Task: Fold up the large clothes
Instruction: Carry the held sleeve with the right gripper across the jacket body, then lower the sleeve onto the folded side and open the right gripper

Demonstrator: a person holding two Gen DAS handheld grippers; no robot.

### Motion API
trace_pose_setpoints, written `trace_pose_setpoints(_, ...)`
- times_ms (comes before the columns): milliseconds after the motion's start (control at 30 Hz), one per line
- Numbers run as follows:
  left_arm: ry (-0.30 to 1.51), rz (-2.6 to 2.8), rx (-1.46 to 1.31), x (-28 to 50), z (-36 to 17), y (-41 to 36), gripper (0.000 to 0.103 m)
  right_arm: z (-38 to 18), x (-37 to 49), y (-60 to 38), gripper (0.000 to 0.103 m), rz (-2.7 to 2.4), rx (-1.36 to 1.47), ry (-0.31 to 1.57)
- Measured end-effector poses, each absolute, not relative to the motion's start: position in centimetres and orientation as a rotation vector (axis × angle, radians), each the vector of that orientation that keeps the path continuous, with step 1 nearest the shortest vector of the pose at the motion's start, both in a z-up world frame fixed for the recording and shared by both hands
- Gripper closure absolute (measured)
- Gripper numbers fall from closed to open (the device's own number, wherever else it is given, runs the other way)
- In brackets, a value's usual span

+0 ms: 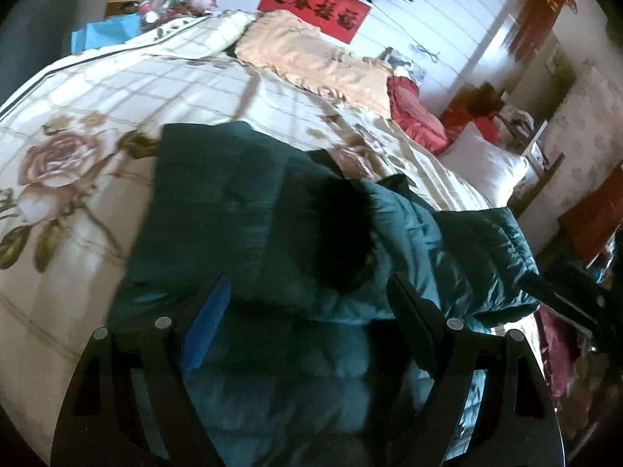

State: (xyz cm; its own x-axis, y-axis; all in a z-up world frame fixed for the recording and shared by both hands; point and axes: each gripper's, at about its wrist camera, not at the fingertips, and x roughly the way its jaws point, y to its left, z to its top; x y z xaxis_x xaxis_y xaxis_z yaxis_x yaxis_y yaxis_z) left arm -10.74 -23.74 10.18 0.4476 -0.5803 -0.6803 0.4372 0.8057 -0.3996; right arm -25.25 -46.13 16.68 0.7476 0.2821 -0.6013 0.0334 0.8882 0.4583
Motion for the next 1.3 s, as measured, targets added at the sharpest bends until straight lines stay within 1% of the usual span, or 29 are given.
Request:
trace_pose_setpoints(233,0.985,-0.602,-0.111,-9.1,8.4,-29.5,0.02,17.4,-28.7,-49.4,0.028,0.068,0.466,0.701)
trace_pose_setpoints(333,1.004,-0.602,-0.103,-8.7,7.6,-30.6,0.02,17.5,-29.8,-50.6,0.028,0.051,0.48,0.685)
trace_pose_setpoints(367,0.999,-0.625,-0.12,-8.7,7.7,-30.8,0.033,17.6,-30.1,-50.8,0.028,0.045,0.48,0.679)
trace_pose_setpoints(400,0.995,-0.642,-0.13,-8.7,7.9,-31.0,0.06,17.8,-30.4,-51.2,0.028,0.033,0.48,0.669)
trace_pose_setpoints(500,0.973,-0.664,-0.134,-8.7,9.2,-30.9,0.089,18.2,-31.2,-52.2,0.028,-0.01,0.477,0.637)
trace_pose_setpoints(667,0.843,-0.633,-0.133,-8.5,13.1,-27.5,0.092,18.3,-31.6,-54.4,0.028,-0.109,0.509,0.592)
trace_pose_setpoints(800,0.785,-0.551,-0.136,-7.5,14.4,-23.4,0.093,17.2,-30.6,-55.6,0.028,-0.183,0.547,0.596)
trace_pose_setpoints(867,0.779,-0.493,-0.124,-6.6,13.7,-21.9,0.093,16.1,-29.3,-55.5,0.028,-0.184,0.556,0.618)
trace_pose_setpoints(933,0.822,-0.467,-0.146,-5.4,12.2,-20.8,0.093,15.1,-28.0,-55.0,0.028,-0.18,0.54,0.646)
trace_pose_setpoints(967,0.845,-0.442,-0.15,-4.9,11.2,-20.4,0.099,14.3,-27.1,-54.5,0.028,-0.176,0.523,0.667)
trace_pose_setpoints(1100,0.921,-0.372,-0.14,-3.6,7.5,-19.4,0.099,10.4,-23.9,-52.9,0.036,-0.192,0.488,0.777)
trace_pose_setpoints(1133,0.939,-0.372,-0.144,-3.5,6.8,-19.3,0.099,9.0,-23.2,-52.7,0.036,-0.21,0.483,0.803)
trace_pose_setpoints(1200,0.943,-0.375,-0.158,-3.8,6.3,-18.8,0.099,7.0,-22.3,-52.3,0.035,-0.22,0.461,0.84)
trace_pose_setpoints(1300,0.928,-0.393,-0.183,-4.7,7.4,-18.1,0.099,7.5,-22.5,-51.6,0.036,-0.219,0.388,0.851)
